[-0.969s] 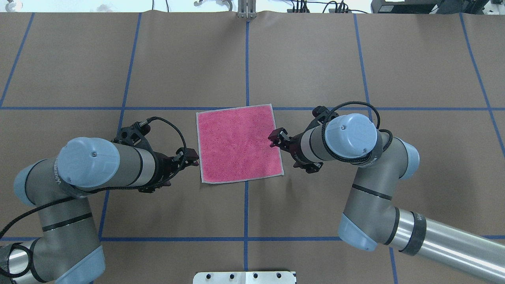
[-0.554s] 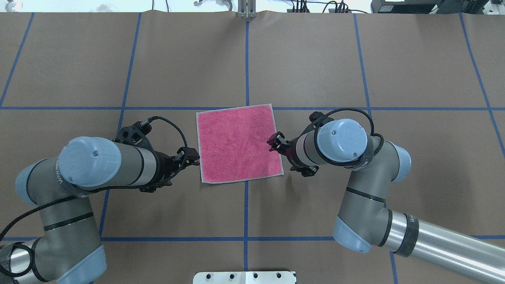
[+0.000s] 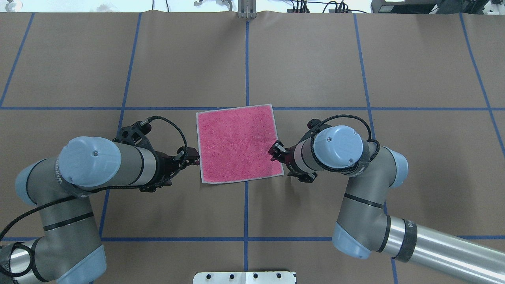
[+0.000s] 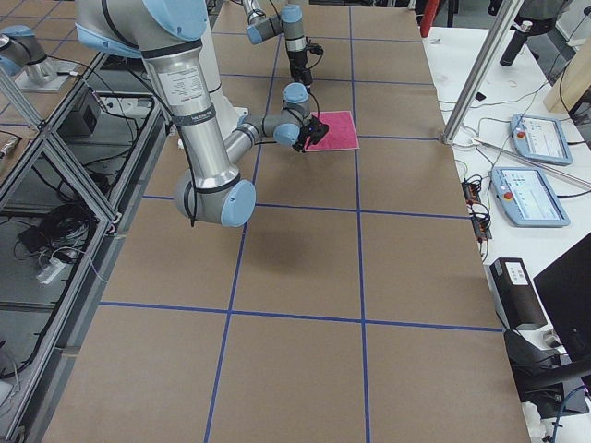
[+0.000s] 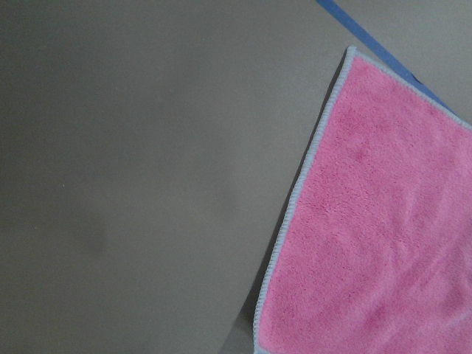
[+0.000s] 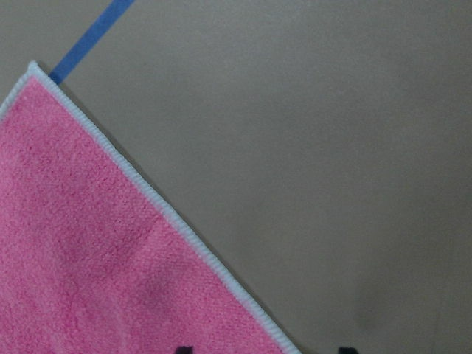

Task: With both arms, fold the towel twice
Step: 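Lower both grippers onto the near towel corners and close them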

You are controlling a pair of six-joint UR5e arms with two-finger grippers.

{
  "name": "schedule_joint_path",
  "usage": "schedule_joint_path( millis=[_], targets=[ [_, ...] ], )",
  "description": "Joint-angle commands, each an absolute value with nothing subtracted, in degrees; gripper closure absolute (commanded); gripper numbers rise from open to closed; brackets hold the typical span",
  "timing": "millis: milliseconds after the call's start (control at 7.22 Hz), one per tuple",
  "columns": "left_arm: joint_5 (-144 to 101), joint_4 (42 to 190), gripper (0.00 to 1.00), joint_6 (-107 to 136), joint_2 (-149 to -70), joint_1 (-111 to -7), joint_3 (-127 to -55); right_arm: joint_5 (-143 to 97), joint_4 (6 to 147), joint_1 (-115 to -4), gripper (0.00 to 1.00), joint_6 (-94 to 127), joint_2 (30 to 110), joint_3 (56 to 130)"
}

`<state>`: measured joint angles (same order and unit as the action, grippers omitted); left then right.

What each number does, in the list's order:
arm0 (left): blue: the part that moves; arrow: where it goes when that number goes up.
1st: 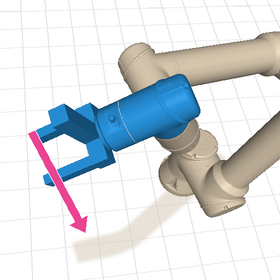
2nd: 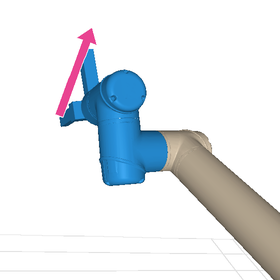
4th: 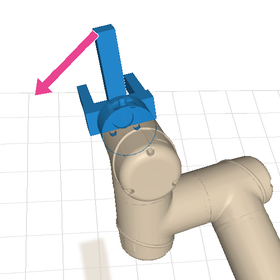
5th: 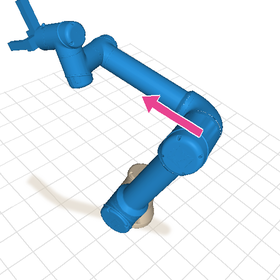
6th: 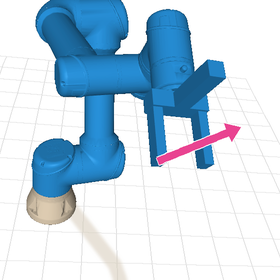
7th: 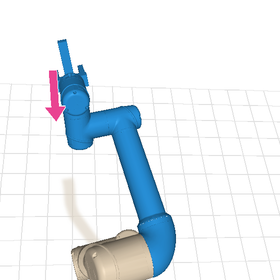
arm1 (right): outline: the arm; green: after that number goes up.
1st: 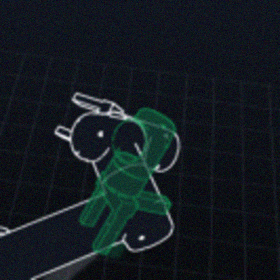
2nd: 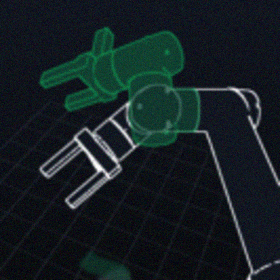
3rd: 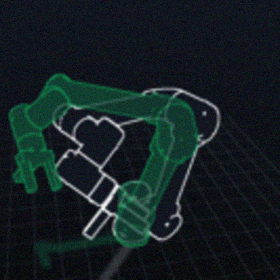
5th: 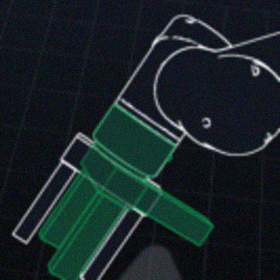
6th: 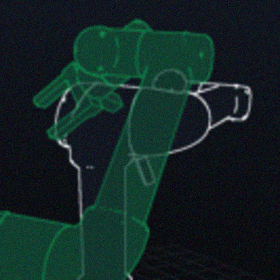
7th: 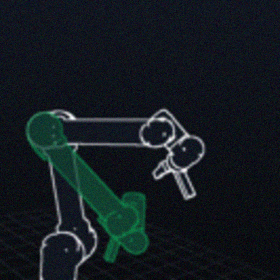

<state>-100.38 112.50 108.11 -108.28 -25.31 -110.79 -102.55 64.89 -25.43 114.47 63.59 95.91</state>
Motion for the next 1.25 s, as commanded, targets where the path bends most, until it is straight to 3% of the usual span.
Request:
schedule_joint_path(
  millis=[0,554,692,831,1107],
  targets=[
    [-100.37,112.5,0.0,108.11,-108.28,-25.4,-110.83,-102.57,65.48,-25.05,0.32,114.43,63.55,95.89],
    [-100.37,112.5,0.0,108.11,-108.11,-25.49,-110.92,-102.57,65.48,-24.7,0.33,114.43,63.54,95.36],
    [-100.37,112.5,0.0,108.11,-108.11,-25.49,-110.92,-102.57,65.48,-24.7,0.39,114.43,63.54,95.36],
    [-100.37,112.5,0.0,108.11,-108.19,-25.49,-110.92,-102.48,65.48,-24.7,0.51,114.52,63.46,95.36],
    [-100.37,112.5,0.0,108.11,-108.19,-25.49,-110.92,-102.48,65.48,-24.52,0.57,114.52,63.63,95.36]
  ],
)
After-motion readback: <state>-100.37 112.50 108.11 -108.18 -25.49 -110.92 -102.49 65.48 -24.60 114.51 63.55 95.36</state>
